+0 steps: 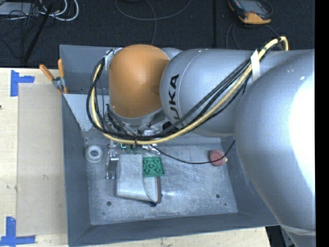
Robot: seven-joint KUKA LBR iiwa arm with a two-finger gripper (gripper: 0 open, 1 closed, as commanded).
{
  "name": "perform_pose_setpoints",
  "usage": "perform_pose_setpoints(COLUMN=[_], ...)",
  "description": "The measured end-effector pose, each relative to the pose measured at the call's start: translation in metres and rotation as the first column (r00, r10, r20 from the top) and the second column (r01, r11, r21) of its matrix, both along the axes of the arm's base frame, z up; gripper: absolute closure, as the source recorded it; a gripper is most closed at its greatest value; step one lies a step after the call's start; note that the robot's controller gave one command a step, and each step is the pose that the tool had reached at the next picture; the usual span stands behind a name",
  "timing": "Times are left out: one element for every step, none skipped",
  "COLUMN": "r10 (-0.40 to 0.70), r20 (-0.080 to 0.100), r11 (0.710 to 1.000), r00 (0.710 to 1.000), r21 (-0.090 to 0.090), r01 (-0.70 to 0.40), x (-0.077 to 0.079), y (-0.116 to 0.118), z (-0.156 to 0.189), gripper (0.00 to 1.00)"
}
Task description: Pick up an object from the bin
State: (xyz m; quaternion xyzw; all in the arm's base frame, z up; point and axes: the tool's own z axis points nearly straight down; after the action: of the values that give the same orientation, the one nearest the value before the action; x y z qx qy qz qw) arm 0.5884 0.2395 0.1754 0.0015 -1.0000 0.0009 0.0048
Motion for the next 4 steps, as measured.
perform_pose_setpoints(r10=[0.1, 0.245, 0.328, 0.357], r20=[0.022, 0.023, 0.008, 0.012], r11=[0.995, 0.969, 0.945, 0.934], r00=[0.995, 0.969, 0.945, 0.934], r21=[0.012, 0.008, -0.001, 0.002], r01=[-0.101, -0.245, -0.328, -0.357], x=[-0.043, -0.073, -0.095, -0.032], y=[-0.057, -0.115, -0.284, -0.339], z=[-0.1, -0.1, -0.066, -0.084], gripper=[0.0, 0.0, 0.0, 0.0])
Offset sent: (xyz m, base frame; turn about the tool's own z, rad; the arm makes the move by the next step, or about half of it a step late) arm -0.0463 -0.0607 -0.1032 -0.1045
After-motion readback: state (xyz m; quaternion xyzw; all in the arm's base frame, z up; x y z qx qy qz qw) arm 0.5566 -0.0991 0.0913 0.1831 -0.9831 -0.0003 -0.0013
